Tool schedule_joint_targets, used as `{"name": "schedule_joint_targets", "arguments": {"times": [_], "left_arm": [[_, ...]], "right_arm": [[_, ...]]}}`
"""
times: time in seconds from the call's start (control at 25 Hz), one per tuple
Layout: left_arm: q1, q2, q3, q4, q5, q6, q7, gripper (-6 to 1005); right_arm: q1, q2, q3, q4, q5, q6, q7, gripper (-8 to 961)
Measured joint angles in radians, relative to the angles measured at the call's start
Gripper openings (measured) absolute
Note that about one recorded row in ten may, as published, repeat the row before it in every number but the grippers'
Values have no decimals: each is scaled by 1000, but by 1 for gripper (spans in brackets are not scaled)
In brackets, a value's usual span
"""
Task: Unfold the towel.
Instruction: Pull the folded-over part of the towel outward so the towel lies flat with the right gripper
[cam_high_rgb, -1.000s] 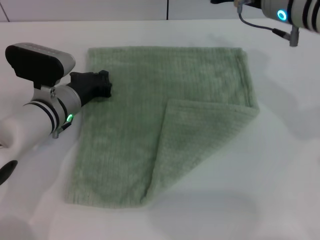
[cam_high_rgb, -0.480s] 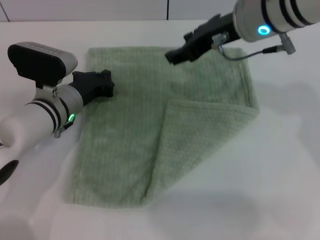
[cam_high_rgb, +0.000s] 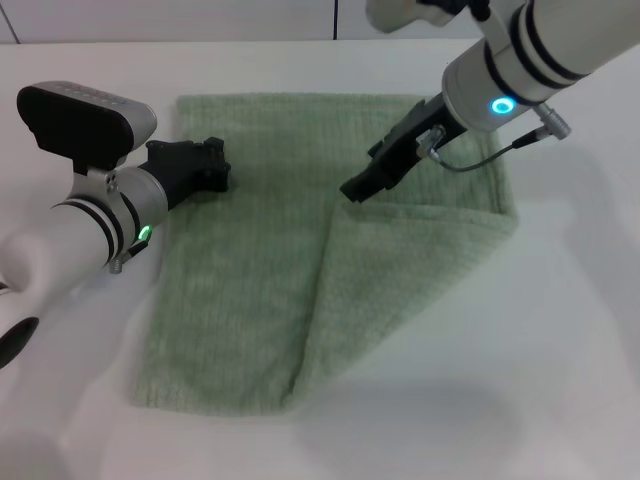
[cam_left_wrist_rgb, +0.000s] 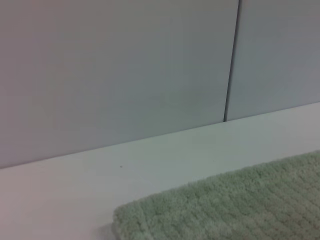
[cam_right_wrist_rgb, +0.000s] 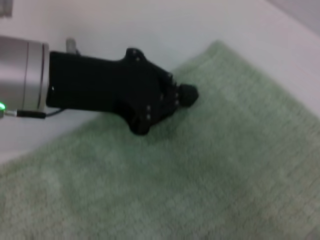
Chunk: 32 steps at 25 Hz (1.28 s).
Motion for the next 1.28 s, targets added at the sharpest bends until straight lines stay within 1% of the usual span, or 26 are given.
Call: {"name": "schedule_joint_targets", "arguments": {"times": [0.24,0.4,0.44,0.56,1.04,1.28], "left_arm": [[-3,1,-1,0,0,-1,0,-2],[-5,2,0,0,0,-1,0,-2],[-5,2,0,0,0,0,0,-2],[-5,2,0,0,0,0,0,-2],[-5,2,0,-1,0,0,0,-2],[-5,2,0,-2,0,0,0,-2]], "right_arm": [[53,4,12,137,4,-47,-45,644],[60,6,14,178,31,-81,-48,631],[62,6,14,203,61,-105,-48,628],[62,7,7,217,81,-124,-48,618],[64,12,-10,250,87,-170,-40,526],[64,14,-34,260,110,-195,-40,517]]}}
